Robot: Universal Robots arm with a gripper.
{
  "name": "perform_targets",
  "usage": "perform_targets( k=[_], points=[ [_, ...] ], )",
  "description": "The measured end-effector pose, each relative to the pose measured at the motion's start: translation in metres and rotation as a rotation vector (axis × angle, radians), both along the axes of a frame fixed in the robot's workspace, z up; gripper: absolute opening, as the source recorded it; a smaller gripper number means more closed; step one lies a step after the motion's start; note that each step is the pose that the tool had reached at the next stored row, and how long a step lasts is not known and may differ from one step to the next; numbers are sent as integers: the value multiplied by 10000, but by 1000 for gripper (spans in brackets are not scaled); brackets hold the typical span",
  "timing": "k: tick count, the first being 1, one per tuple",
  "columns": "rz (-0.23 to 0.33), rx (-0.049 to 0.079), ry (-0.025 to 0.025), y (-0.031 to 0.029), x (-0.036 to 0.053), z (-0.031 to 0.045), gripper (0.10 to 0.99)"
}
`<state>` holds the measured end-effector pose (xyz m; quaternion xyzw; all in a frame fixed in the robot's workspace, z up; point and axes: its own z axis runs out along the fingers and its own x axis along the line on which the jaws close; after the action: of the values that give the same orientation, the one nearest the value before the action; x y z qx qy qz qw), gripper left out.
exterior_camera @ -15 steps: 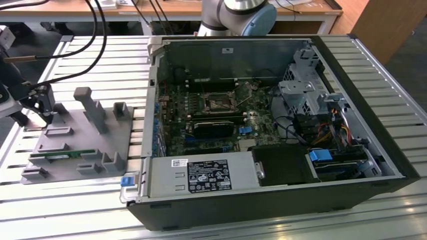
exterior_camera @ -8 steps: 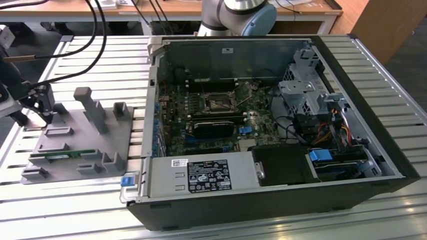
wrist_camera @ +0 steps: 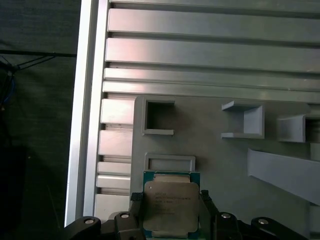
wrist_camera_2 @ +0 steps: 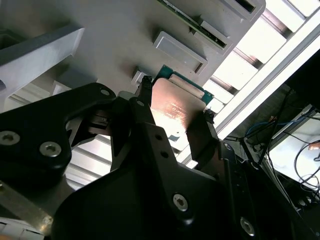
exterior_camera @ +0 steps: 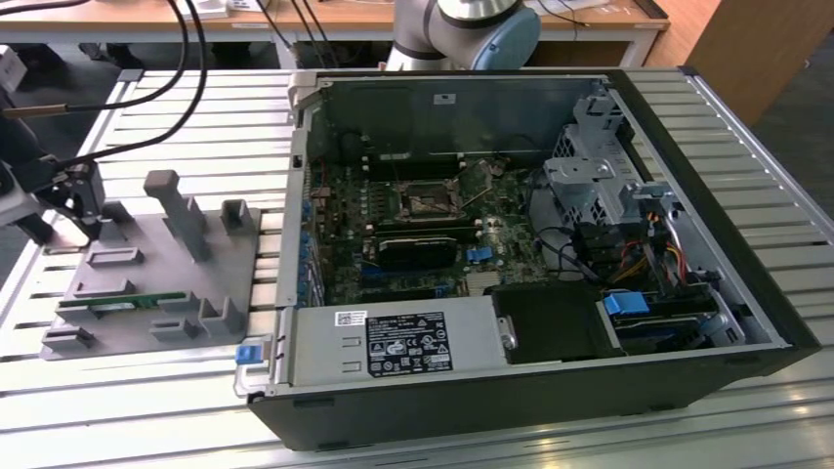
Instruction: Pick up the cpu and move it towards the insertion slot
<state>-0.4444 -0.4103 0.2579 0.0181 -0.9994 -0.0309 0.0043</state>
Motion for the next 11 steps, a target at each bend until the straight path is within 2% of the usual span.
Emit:
perform_targets(
  k=[11],
  points=[
    [1,1,-1,2,1,84,529]
  ],
)
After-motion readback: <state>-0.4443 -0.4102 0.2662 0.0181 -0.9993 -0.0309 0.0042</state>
